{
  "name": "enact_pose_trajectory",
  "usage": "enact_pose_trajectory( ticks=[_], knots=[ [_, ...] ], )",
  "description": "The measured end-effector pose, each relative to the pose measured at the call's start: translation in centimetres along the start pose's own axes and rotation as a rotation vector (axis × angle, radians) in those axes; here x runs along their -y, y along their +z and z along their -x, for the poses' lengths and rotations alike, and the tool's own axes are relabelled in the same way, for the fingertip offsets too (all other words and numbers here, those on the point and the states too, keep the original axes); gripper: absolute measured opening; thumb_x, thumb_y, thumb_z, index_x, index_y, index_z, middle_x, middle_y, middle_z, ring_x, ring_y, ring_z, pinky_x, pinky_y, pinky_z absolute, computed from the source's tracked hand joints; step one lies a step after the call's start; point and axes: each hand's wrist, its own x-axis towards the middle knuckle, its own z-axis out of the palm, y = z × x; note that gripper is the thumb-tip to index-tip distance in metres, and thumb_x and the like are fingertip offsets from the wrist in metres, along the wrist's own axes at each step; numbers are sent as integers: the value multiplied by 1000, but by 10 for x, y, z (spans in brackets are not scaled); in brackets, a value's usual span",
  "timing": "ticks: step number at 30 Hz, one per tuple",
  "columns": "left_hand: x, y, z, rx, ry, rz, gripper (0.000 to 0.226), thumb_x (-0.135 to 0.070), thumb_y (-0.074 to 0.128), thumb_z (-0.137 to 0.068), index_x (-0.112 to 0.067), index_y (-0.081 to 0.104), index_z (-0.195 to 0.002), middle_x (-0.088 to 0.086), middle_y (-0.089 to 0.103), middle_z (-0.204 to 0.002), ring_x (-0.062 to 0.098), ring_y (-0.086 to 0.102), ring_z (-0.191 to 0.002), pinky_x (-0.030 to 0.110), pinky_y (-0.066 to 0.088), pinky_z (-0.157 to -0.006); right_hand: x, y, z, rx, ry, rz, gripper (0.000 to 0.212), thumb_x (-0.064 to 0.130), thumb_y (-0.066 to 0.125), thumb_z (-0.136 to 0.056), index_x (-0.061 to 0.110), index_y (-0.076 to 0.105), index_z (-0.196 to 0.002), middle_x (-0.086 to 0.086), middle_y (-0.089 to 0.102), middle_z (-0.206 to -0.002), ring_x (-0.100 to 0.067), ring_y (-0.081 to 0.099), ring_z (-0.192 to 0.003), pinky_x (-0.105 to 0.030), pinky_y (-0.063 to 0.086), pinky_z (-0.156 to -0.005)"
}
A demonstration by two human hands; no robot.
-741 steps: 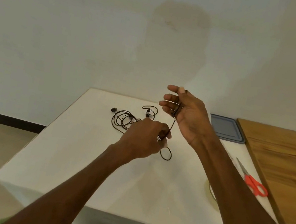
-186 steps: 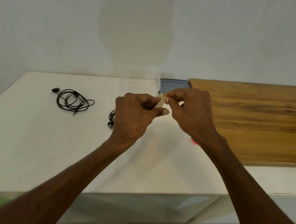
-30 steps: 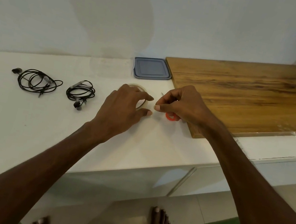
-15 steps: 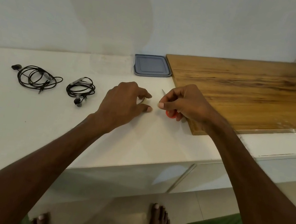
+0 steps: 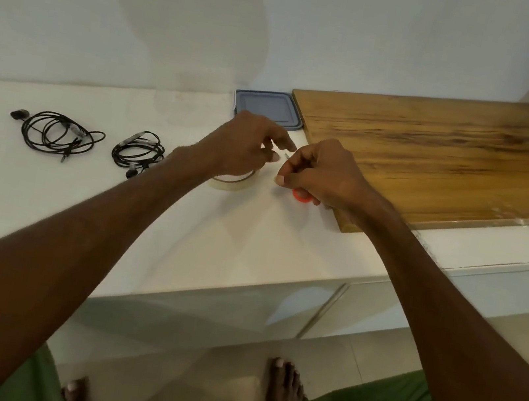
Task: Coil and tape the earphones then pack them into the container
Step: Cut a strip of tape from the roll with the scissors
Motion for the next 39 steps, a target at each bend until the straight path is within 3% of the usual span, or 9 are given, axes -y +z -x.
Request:
enact_pose_trajectory(
  ticks=[6,14,18,20,23,25,29,33,39],
  knots=[
    [2,4,-32,140,84,-191,28,-22,77,-83,-14,71,-109,5,67,-109,20,63,-97,32,46,-81,-3,-7,4,-15,-27,-18,12,15,77,-81,12,75,-92,0,70,-78,-8,64,-61,-13,46,-43],
    [-2,-7,-41,253,190,-326,25,-22,71,-89,-12,63,-110,0,66,-107,10,51,-89,36,49,-81,-5,-5,6,4,-7,11,16,15,75,-83,7,75,-97,-1,68,-84,-6,59,-58,-12,41,-41],
    [-8,-14,-25,-14,99,-30,19,-17,71,-88,-9,70,-106,-3,72,-100,-6,60,-74,17,51,-76,-7,-8,7,-47,-18,-8,17,19,77,-82,9,76,-96,-3,70,-84,-11,62,-67,-18,45,-50],
    [-10,-17,-11,30,35,136,16,-16,72,-87,-11,74,-102,-9,73,-96,-16,60,-70,3,44,-62,-7,-9,7,-84,-21,-10,17,20,78,-81,11,76,-95,-3,71,-87,-11,64,-68,-19,46,-51],
    [-11,-19,8,215,-55,325,26,-9,75,-84,-14,73,-109,-9,75,-100,-8,66,-74,9,47,-55,-5,-8,8,-109,-32,19,19,21,78,-81,11,75,-96,-4,70,-88,-12,65,-67,-18,47,-50],
    [-11,-13,14,202,-92,346,33,-12,80,-79,-14,72,-110,-6,76,-98,-5,68,-75,9,46,-53,-3,-7,9,-122,-53,93,21,21,78,-81,10,74,-98,-4,69,-89,-14,66,-71,-18,50,-53],
    [-16,3,17,50,-57,263,38,-19,86,-73,-10,74,-108,1,77,-93,-6,69,-74,7,51,-73,-2,-9,9,-146,-140,273,20,19,76,-81,10,75,-99,-3,67,-89,-13,62,-78,-23,49,-68],
    [-20,11,15,2,-1,157,50,-27,86,-72,-11,69,-117,-6,74,-83,-19,56,-57,-3,36,-68,-2,-12,6,-144,-162,428,32,18,75,-81,13,68,-111,-2,69,-92,-16,64,-89,-31,51,-89],
    [-24,10,16,-84,-70,108,47,-34,84,-74,-14,72,-115,-3,75,-84,-1,61,-67,17,48,-78,2,-21,5,-171,-179,407,31,13,73,-83,11,69,-114,-6,72,-110,-16,68,-96,-29,50,-91]
  ],
)
